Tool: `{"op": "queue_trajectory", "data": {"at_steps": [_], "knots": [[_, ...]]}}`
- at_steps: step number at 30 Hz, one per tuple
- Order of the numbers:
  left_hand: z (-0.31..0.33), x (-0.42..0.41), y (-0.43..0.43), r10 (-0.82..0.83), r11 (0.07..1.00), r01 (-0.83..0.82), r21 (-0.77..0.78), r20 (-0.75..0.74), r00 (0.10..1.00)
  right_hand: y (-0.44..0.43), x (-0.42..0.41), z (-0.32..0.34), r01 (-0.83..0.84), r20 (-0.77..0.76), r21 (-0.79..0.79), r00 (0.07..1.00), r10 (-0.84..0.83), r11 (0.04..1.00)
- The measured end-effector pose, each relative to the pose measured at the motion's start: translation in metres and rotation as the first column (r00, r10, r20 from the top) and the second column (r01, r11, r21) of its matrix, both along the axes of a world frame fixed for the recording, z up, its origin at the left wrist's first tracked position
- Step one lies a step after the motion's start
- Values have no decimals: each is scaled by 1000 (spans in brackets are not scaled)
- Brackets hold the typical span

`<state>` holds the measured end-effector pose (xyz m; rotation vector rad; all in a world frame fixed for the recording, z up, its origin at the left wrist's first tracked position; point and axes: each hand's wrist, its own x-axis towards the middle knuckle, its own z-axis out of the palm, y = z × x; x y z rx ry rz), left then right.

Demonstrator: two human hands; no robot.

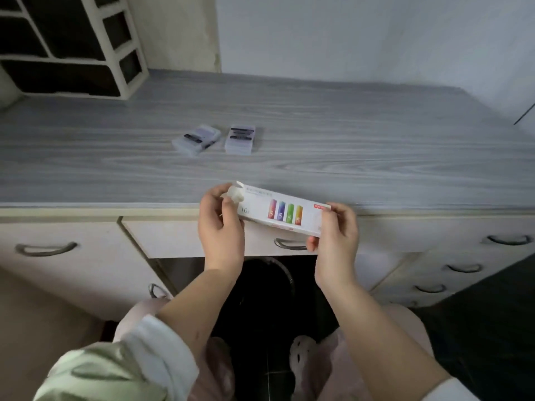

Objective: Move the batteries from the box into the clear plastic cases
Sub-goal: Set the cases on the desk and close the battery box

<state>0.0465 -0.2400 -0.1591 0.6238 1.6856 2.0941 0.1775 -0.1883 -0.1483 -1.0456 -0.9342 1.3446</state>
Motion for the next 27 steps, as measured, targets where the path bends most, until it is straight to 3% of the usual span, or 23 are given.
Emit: {"op": "queue_trajectory", "data": {"at_steps": [4,8,11,15,19,23,25,27], "knots": [[-30,6,-36,9,997,-12,-77,-34,999,-25,14,-34,-67,126,19,990,64,998],[-64,5,-61,-19,967,0,-256,-71,997,-38,28,-68,-194,265,-11,945,190,981],[-90,3,-67,-98,910,87,-406,-6,995,-38,35,-92,-255,359,-160,885,296,954],[-121,-3,-61,-146,721,186,-667,115,982,-26,33,-119,-244,373,-421,832,412,874],[-132,-11,-48,-139,692,310,-652,301,943,-7,24,-124,-278,247,-563,842,479,778],[-147,-33,-39,-54,593,240,-769,259,964,14,21,-122,-234,429,-654,668,608,719],[-143,-34,-34,-16,581,208,-787,245,970,21,20,-121,-214,442,-680,643,626,701],[-133,-29,-25,-34,599,281,-749,327,944,24,21,-118,-232,427,-721,594,682,653]]}}
